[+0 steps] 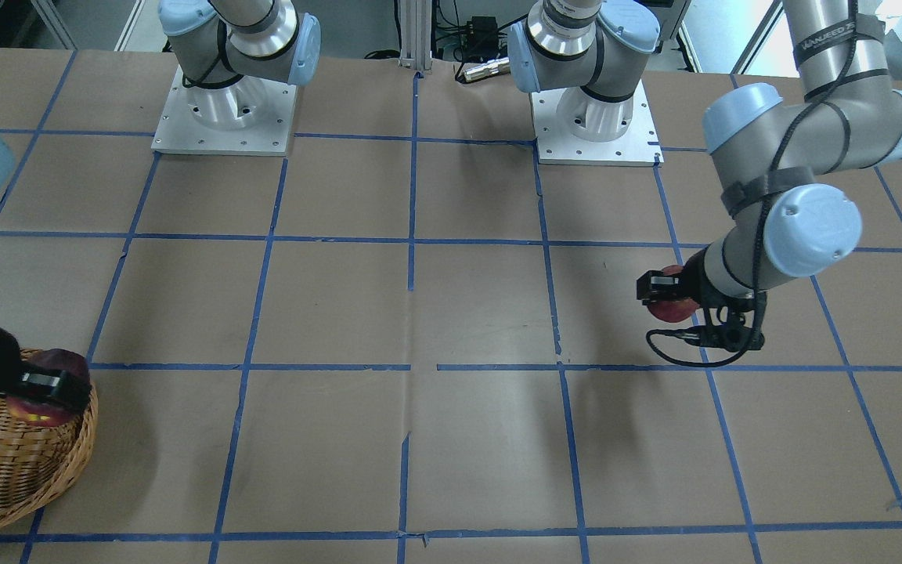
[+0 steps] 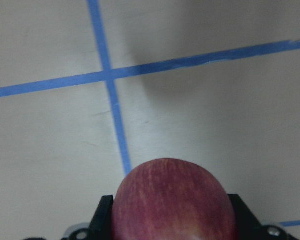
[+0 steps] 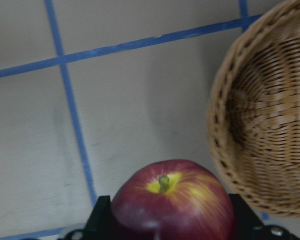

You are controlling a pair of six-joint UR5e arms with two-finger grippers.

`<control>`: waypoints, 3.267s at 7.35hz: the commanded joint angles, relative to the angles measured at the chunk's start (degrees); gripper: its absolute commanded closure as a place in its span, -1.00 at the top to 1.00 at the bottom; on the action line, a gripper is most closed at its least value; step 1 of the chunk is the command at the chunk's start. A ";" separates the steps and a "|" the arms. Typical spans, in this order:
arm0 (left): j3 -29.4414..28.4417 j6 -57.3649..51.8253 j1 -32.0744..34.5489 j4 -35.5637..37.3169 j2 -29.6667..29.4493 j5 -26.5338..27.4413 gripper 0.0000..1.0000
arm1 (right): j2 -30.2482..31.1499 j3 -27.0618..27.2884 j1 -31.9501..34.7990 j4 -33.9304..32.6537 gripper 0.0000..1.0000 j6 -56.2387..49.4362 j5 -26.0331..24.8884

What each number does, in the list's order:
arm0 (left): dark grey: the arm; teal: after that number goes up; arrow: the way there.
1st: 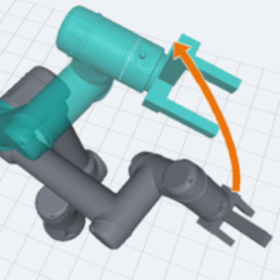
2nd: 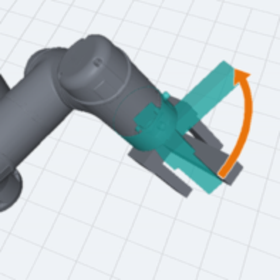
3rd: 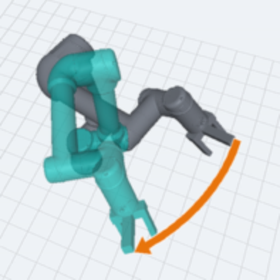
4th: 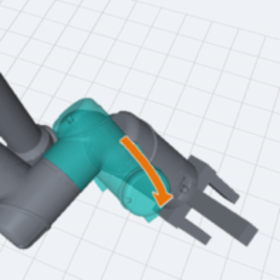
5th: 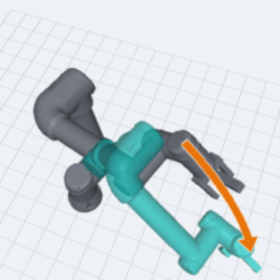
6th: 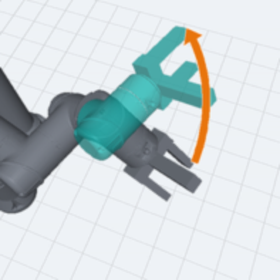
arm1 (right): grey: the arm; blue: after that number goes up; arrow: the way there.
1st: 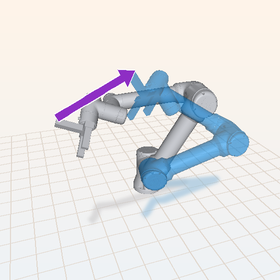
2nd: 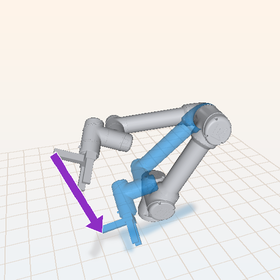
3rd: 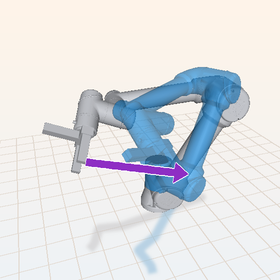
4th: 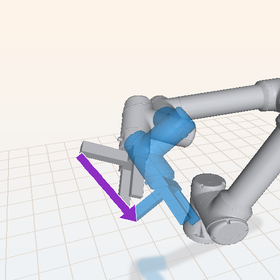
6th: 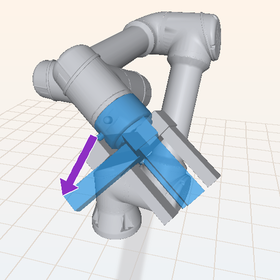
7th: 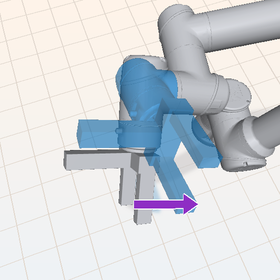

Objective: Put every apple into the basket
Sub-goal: 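Carry dark red apple into basket with right gripper while left lifts red-yellow apple, then place the red-yellow apple at the table center with the left gripper and release, then withdraw the left gripper while the right gripper moves over the red-yellow apple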

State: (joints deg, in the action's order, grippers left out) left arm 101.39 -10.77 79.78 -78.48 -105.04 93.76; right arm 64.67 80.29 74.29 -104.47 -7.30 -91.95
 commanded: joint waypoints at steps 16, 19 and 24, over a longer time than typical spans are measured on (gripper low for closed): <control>-5.41 30.85 21.75 -1.96 2.95 -13.43 1.00 | 2.04 0.13 13.72 2.70 1.00 8.29 2.13; -5.67 17.23 16.30 -12.11 15.79 -8.00 1.00 | -0.50 0.83 24.13 1.30 1.00 25.01 6.24; -5.59 5.59 10.31 -7.52 19.70 -2.35 1.00 | -9.90 1.27 35.30 -11.78 1.00 46.91 10.30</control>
State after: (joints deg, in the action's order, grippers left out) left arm 95.57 -4.32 90.41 -89.37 -85.37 91.08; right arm 57.34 81.61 107.18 -112.88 34.91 -82.05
